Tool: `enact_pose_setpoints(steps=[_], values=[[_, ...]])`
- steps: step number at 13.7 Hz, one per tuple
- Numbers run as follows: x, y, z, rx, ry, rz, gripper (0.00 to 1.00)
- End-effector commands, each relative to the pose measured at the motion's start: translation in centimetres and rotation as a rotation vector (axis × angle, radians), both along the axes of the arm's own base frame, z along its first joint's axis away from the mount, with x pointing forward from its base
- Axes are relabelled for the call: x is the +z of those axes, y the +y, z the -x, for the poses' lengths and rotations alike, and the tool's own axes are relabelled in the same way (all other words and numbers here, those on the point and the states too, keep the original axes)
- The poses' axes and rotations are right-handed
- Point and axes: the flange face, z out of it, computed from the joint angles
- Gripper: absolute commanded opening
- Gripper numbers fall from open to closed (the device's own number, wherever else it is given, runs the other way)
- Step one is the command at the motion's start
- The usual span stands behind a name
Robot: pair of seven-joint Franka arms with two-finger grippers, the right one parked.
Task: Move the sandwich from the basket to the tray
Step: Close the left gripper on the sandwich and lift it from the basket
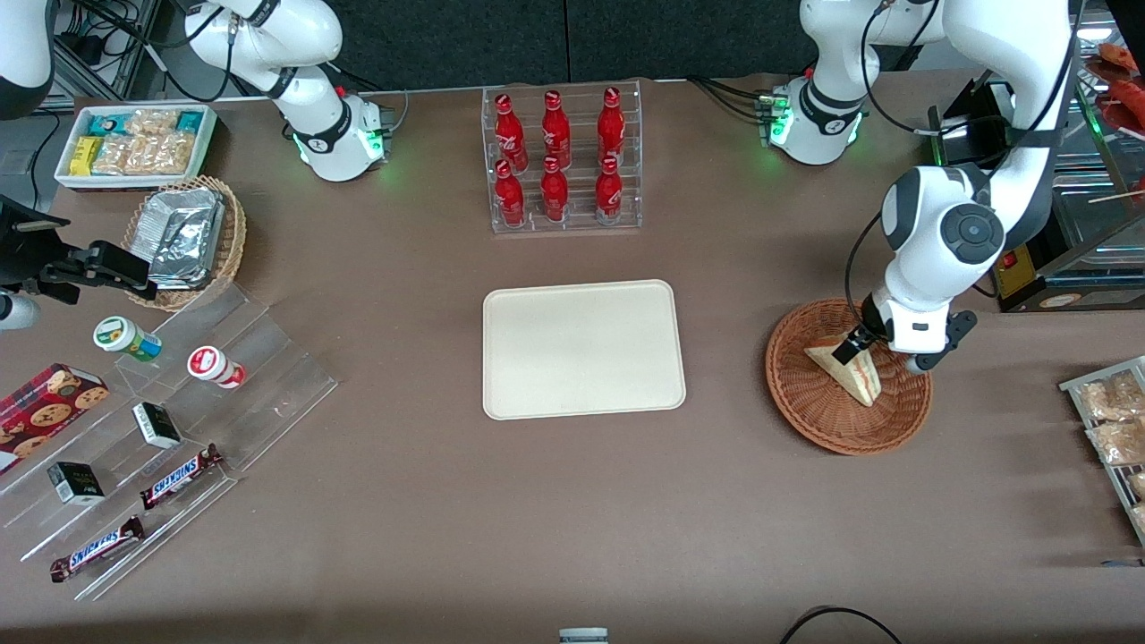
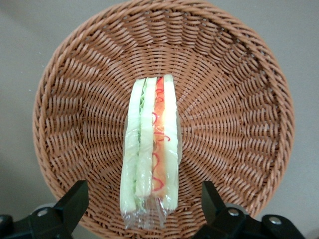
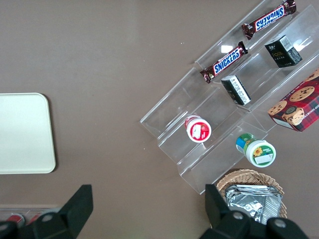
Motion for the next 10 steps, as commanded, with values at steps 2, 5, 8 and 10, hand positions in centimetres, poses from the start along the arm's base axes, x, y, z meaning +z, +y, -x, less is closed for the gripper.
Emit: enact_pose_setpoints(steps=[2, 5, 8, 10], values=[[-2.1, 0.0, 0.4, 0.017, -0.021, 0.005, 1.00], [-3.0, 0.0, 0.3, 0.023, -0.022, 0.007, 0.43], [-2.8, 0.0, 0.0, 0.026, -0.024, 0.007, 0.00], [-2.2, 0.1, 0.0, 0.010, -0.028, 0.005, 0.00]])
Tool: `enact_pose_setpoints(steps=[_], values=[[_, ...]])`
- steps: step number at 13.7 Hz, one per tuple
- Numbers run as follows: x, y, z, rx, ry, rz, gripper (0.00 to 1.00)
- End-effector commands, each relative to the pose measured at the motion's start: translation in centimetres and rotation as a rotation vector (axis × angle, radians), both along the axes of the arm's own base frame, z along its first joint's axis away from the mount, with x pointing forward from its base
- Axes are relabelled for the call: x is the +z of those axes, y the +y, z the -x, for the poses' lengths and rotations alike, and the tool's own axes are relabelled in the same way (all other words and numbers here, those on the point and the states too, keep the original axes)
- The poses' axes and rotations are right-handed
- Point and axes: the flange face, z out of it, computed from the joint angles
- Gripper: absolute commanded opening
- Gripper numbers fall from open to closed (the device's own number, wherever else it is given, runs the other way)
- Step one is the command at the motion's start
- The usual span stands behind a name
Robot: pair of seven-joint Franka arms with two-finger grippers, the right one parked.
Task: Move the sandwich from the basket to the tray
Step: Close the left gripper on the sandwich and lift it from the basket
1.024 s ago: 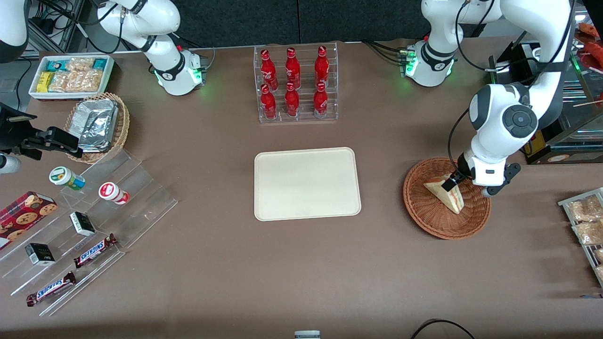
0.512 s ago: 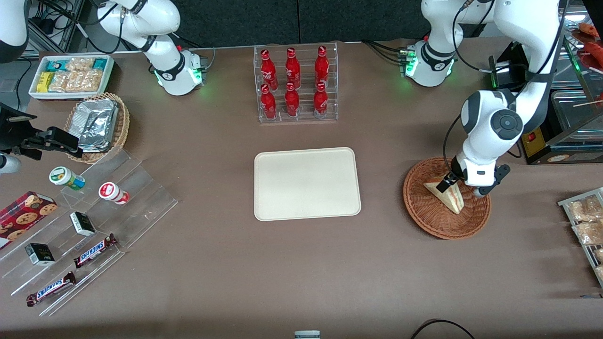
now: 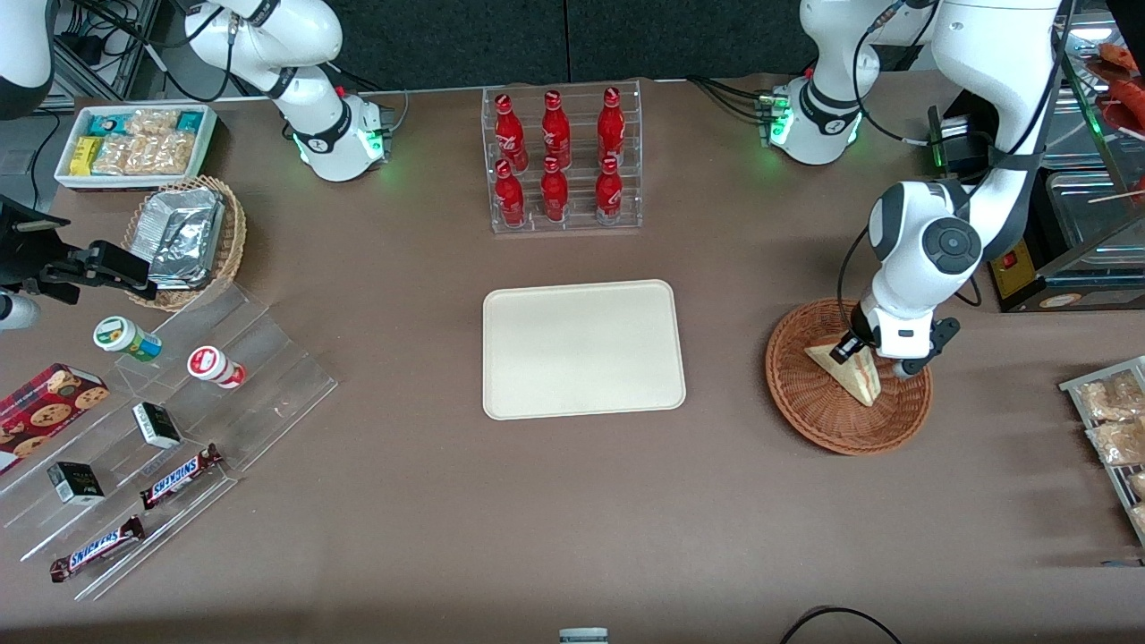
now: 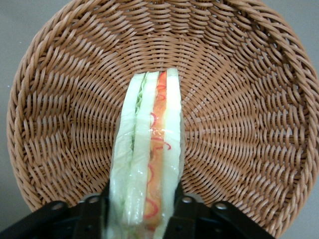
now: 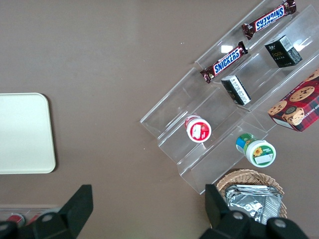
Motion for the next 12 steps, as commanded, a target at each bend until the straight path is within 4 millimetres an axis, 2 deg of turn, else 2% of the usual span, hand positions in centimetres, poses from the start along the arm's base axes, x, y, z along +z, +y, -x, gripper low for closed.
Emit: enact_pose_setpoints(steps=[1, 3, 5, 6, 8, 9, 10, 12], values=[[1.9, -0.3, -0.3, -0.008, -0.029, 0.000, 0.00], [5.1, -0.3, -0.5, -0.063, 0.007, -0.016, 0.00], [9.9, -0.3, -1.0, -0.119, 0.059, -0.028, 0.00], [12.2, -0.9, -1.5, -0.135, 0.073, -0.031, 0.00], [16.5, -5.7, -2.5, -0.209, 0.111, -0.037, 0.00], [17.5, -8.1, -2.8, -0.245, 0.126, -0.037, 0.00], [18.5, -11.4, -2.6, -0.297, 0.123, -0.035, 0.00], [18.6, -17.2, -1.6, -0.371, 0.114, -0.016, 0.00]])
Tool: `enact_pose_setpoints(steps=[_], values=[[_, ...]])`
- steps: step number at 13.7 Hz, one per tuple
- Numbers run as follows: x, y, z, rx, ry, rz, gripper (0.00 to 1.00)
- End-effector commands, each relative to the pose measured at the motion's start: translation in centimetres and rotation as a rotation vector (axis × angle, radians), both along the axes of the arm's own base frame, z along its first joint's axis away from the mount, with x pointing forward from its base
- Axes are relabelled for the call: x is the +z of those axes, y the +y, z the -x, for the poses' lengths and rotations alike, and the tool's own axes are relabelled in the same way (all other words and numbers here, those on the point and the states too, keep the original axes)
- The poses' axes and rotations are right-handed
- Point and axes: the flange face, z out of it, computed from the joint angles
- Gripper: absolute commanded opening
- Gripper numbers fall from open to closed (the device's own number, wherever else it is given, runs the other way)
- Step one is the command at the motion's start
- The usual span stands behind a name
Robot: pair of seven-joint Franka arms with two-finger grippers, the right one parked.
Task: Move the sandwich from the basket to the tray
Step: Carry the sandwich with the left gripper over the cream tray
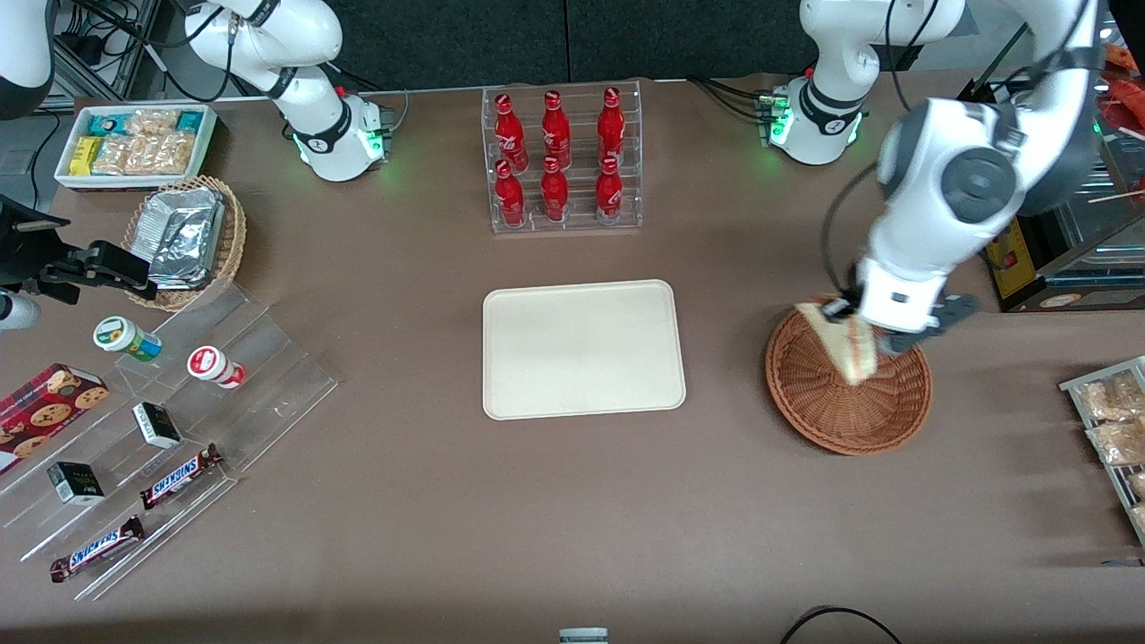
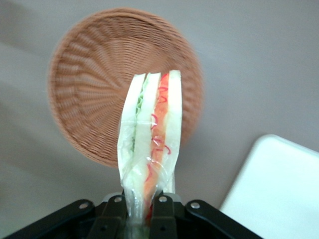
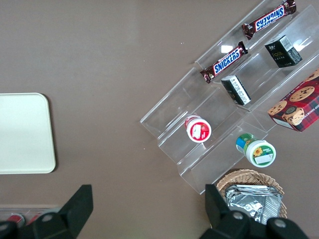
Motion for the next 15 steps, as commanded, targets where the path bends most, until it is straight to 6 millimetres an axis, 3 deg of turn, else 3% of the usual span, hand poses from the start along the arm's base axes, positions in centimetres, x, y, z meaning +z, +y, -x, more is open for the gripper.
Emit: enact_pose_setpoints(steps=[1, 3, 4, 6, 8, 13, 15], values=[[-1.4, -7.4, 0.1, -0.072, 0.029, 0.023, 0.00], [-2.8, -14.5, 0.7, -0.117, 0.045, 0.050, 0.00], [-3.6, -17.0, 0.5, -0.137, 0.039, 0.045, 0.00], [-5.7, -23.6, 2.4, -0.191, 0.025, 0.025, 0.00], [-8.8, -28.5, 4.0, -0.241, 0.019, -0.003, 0.00], [-13.6, -35.0, 6.5, -0.355, -0.037, 0.069, 0.00], [-16.5, -35.4, 6.6, -0.359, -0.058, 0.040, 0.00]])
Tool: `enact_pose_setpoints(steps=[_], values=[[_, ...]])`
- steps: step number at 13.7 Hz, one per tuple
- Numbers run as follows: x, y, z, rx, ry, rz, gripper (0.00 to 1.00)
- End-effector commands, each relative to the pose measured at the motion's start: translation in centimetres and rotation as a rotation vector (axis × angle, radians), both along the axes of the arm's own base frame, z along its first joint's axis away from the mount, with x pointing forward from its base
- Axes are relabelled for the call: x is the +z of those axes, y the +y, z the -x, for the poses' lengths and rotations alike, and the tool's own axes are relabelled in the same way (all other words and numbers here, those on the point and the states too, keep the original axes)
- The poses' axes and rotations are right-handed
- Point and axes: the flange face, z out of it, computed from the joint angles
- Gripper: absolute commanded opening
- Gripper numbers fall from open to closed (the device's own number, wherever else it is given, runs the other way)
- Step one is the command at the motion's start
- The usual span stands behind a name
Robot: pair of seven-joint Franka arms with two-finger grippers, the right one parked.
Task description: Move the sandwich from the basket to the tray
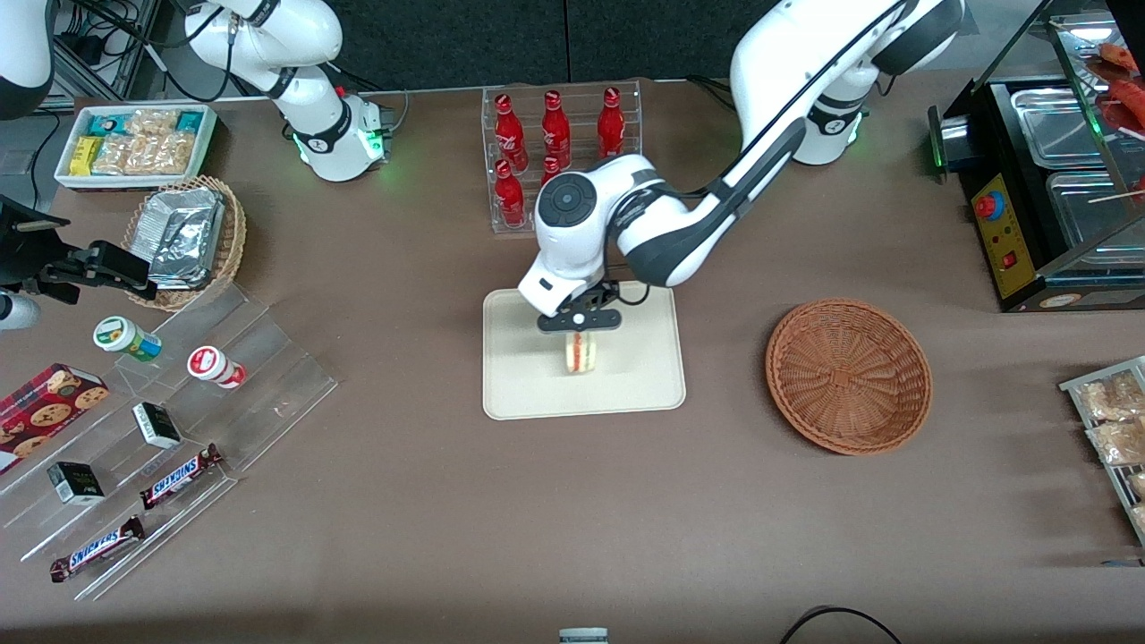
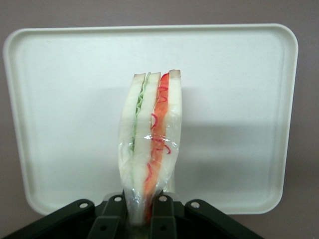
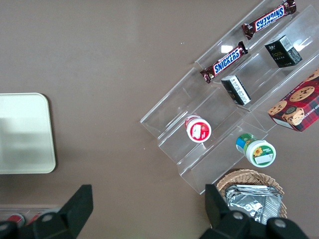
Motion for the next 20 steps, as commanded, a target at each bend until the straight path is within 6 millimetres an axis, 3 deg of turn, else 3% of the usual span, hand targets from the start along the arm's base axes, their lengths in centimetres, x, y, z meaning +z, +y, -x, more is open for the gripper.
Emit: enact_pose_setpoints(steps=[1, 3, 8, 9, 10, 11, 14, 15, 17, 20], values=[[-2.3, -1.1, -0.4, 0.008, -0.053, -0.003, 0.00], [-4.0, -1.0, -0.3, 0.039, -0.042, -0.009, 0.00], [-5.5, -1.1, -0.1, 0.038, -0.025, -0.012, 0.00], [-5.5, -1.0, -0.1, 0.040, -0.022, -0.015, 0.32], [-5.7, -1.0, 0.0, 0.045, -0.018, -0.019, 0.70], [-5.8, -0.9, 0.1, 0.045, -0.017, -0.021, 0.99], [-4.7, -0.6, -0.3, 0.056, -0.017, -0.039, 1.00], [-3.4, 0.0, -0.9, 0.072, -0.017, -0.057, 1.00], [1.3, 1.1, -2.4, 0.125, -0.038, -0.090, 1.00], [9.9, 7.2, -6.9, 0.299, -0.027, -0.069, 1.00]])
